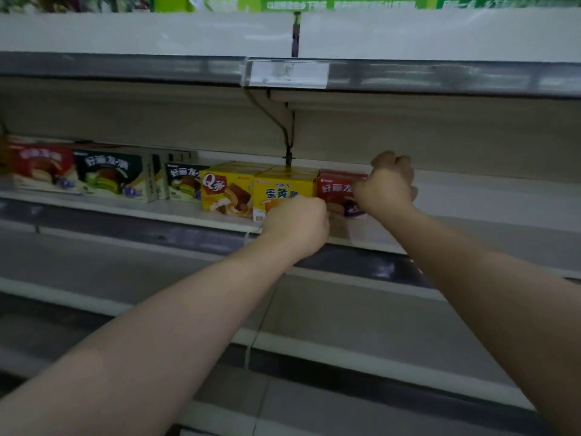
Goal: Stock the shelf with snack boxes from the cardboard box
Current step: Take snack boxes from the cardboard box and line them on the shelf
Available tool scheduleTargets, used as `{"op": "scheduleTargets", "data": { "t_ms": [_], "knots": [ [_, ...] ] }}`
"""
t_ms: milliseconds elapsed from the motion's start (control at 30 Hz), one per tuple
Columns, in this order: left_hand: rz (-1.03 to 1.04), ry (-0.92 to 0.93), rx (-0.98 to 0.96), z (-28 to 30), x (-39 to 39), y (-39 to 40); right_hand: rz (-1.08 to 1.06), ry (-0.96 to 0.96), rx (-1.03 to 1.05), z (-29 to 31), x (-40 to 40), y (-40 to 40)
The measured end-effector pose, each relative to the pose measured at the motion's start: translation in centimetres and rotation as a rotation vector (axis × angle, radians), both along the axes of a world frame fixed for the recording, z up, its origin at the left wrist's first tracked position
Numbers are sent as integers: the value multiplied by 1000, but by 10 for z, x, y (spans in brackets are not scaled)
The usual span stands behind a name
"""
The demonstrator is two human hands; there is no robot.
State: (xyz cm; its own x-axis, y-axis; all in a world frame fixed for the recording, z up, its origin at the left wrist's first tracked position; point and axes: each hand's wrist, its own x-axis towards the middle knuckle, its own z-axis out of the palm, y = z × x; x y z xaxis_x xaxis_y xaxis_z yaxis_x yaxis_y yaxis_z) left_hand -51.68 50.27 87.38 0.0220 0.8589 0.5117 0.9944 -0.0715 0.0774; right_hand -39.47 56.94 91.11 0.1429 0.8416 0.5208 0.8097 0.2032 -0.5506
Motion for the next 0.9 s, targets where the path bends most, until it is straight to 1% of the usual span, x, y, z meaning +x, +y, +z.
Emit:
{"op": "scheduleTargets", "data": {
  "t_ms": [67,167,300,367,400,500,600,733,800,833,900],
  "knots": [
    [4,-5,47,-5,-25,-22,132,-3,19,-7,-31,-22],
    [66,-29,77,-6,-90,-73,294,-4,-24,-21,-109,-67],
    [188,0,-33,-14,-189,-148,402,-39,-132,-41,-216,-128],
    [272,-2,-99,-28,-253,-195,488,-12,-173,-60,-280,-161],
    [320,-14,-120,-36,-281,-215,523,-28,-189,-70,-308,-175],
    [476,-83,-199,-73,-379,-286,626,-149,-260,-106,-409,-230],
    [594,-149,-294,-108,-461,-333,755,-286,-339,-140,-488,-274],
    [667,-209,-411,-151,-552,-362,921,-400,-390,-184,-576,-305],
    [677,-221,-419,-175,-593,-369,975,-417,-428,-206,-623,-306],
    [701,-220,-417,-189,-622,-370,1005,-419,-453,-220,-658,-304],
    [730,-222,-452,-207,-657,-370,1022,-433,-498,-238,-701,-297]
  ]
}}
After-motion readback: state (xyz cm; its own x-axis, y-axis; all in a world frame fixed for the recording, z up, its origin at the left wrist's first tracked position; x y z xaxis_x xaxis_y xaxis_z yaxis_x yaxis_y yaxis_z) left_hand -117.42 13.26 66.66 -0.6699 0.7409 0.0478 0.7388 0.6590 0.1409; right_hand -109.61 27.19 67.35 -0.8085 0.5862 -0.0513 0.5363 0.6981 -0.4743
